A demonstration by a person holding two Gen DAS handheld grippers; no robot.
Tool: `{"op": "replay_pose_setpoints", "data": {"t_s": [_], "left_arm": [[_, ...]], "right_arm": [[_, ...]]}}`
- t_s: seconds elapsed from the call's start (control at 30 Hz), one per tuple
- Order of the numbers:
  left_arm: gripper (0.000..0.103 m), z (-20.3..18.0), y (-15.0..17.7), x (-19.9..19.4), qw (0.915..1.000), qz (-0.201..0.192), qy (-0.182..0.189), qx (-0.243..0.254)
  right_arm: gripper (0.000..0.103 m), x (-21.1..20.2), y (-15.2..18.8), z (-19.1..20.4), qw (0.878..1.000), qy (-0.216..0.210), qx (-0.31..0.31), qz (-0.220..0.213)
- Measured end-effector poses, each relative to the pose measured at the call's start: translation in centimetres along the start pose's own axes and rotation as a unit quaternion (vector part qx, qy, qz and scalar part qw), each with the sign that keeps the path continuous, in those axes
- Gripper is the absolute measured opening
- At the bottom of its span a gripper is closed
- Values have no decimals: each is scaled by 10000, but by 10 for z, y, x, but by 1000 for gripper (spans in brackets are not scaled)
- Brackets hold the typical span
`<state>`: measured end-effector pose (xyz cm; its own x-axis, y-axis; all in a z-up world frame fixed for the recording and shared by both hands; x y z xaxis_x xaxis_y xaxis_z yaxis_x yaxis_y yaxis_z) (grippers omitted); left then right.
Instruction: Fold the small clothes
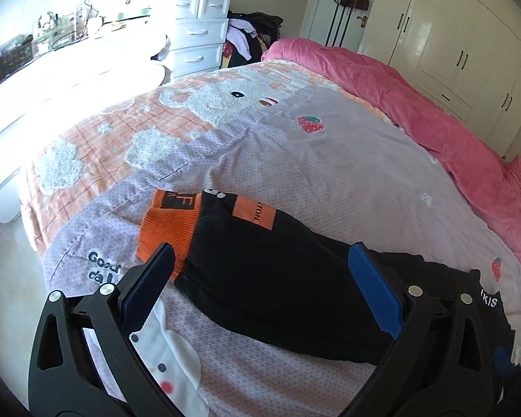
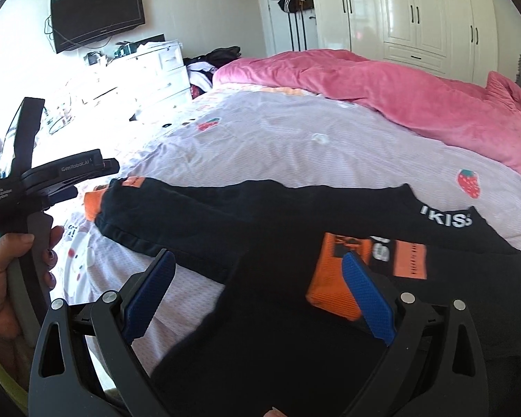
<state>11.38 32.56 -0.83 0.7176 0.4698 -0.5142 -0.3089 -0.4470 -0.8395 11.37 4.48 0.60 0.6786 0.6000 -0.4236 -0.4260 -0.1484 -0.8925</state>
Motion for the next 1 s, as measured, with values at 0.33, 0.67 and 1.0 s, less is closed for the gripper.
{"op": "replay_pose_setpoints", "data": {"t_s": [0.33, 0.67, 1.0], "left_arm": [[94, 40, -1, 14, 9988, 176, -287, -347], [94, 64, 3, 24, 9959, 364, -262, -779], [94, 84, 10, 35, 9912, 430, -291, -1214]], "right_arm": [[96, 20, -8, 32, 9997, -179, -152, 109], [96, 33, -4, 44, 9991, -234, -244, 247], [96, 43, 3, 45, 9988, -216, -259, 347]]}}
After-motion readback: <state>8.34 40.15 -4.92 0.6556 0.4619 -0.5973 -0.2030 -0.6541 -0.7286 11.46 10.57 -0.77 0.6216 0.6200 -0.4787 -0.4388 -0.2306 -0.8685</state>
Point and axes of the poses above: each gripper's, at about its wrist camera, not at the fingertips, and x roughly the way its jaws point, z to its left, y to its underside, the point moved 8 cm from there along x, roughly the way its jaws point, and after that the axes turned 15 degrees about -z, right-handed, at the moved point
